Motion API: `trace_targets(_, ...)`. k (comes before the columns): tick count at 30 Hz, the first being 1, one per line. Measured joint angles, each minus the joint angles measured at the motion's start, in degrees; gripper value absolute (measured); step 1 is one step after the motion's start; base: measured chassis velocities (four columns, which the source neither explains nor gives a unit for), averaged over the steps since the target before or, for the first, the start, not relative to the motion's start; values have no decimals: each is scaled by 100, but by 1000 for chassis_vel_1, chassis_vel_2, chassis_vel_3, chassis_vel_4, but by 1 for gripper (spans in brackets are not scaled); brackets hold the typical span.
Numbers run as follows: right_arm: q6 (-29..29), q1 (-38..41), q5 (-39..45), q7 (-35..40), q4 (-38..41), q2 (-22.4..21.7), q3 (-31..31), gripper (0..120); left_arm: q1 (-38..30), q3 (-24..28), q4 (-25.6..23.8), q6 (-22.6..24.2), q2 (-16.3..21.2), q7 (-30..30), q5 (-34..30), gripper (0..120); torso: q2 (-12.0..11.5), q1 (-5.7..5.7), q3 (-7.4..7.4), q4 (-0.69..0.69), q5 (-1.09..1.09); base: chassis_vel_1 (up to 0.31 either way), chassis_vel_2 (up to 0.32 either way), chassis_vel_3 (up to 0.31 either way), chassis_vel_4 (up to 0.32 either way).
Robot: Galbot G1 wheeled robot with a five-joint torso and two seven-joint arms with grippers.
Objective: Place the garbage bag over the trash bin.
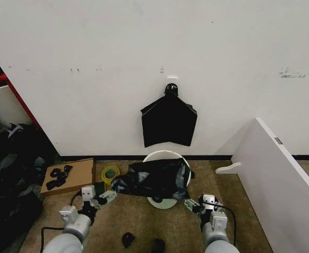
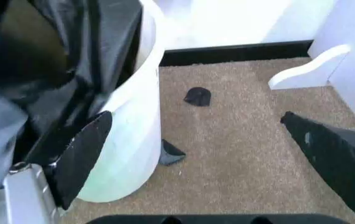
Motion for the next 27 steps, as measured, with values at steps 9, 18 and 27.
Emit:
trace_targets(9, 61, -35, 19, -87, 72, -33, -2, 100, -214, 140, 197, 70, -101, 36, -45, 100, 0, 1, 0, 0, 0, 0, 0, 0, 0)
trace_targets(18, 333, -134, -80, -364, 309, -226, 68, 100, -308, 339, 267, 117, -441, 17, 212, 100, 0, 1, 0, 0, 1, 0, 0, 0, 0)
trace_targets(27, -240, 220, 1107, -1231, 914, -810, 944, 100, -295, 361, 330, 130, -555, 97, 385, 100, 0, 1, 0, 0, 2, 0, 0, 0, 0)
